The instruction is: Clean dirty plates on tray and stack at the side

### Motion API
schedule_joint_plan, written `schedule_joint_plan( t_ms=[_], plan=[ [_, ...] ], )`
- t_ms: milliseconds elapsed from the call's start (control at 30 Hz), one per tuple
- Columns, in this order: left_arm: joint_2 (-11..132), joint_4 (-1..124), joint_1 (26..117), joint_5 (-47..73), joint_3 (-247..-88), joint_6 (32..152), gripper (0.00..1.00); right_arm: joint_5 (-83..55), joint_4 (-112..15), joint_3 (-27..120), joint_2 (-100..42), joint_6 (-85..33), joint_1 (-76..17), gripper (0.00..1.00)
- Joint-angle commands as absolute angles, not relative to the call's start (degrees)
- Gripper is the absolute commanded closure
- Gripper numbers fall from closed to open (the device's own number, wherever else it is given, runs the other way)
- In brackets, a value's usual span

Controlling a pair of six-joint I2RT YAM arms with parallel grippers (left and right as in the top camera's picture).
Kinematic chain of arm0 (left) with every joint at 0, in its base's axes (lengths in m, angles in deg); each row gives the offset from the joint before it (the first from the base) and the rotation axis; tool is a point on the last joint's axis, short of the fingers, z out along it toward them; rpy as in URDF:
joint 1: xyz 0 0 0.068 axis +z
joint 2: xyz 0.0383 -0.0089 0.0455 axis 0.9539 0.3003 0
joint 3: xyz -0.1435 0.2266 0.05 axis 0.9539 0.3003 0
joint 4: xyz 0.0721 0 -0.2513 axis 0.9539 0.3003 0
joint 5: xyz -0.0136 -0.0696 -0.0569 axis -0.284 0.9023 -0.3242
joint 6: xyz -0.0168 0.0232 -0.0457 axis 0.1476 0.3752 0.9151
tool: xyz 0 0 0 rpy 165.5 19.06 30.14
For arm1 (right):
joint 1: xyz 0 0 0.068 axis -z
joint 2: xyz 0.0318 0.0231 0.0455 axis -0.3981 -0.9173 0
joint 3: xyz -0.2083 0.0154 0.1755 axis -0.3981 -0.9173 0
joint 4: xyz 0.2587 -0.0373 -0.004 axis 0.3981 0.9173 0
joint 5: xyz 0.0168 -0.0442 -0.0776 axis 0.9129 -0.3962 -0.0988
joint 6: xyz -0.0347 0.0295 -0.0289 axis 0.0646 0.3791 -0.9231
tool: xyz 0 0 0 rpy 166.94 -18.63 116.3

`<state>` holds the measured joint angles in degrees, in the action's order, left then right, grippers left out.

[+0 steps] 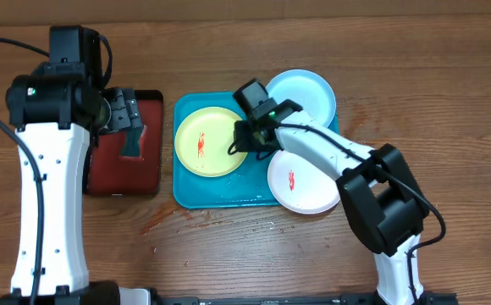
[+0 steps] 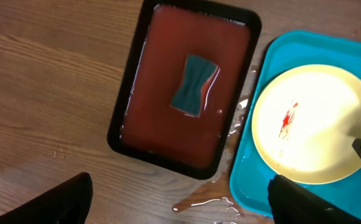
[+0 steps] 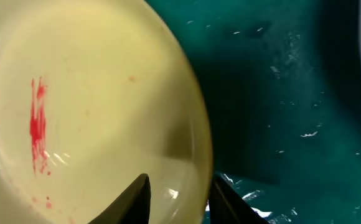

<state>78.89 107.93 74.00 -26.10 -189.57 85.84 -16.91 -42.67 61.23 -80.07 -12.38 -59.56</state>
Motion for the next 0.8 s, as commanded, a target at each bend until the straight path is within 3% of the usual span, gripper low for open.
schedule_joint_plan(
  t_ms=[0, 100, 333, 767],
  plan=[
    [81.25, 108.5, 74.0, -27.0, -190.84, 86.12, 0.1, -18.68, -43.5, 62.63, -81.66, -12.05, -60.39, 0.73],
    [83.74, 109.18, 74.0, -26.65, -190.84, 86.12, 0.11, -18.75, -43.48, 62.35, -82.36, -11.79, -60.47, 0.85],
    [87.68, 108.83, 74.02, -26.69, -190.84, 82.19, 0.13, -19.34, -43.3, 62.32, -82.6, -10.98, -60.47, 0.96],
    [94.67, 107.58, 74.07, -26.72, -190.84, 78.16, 0.19, -25.11, -37.55, 62.32, -82.67, -6.74, -60.36, 0.96]
  ],
)
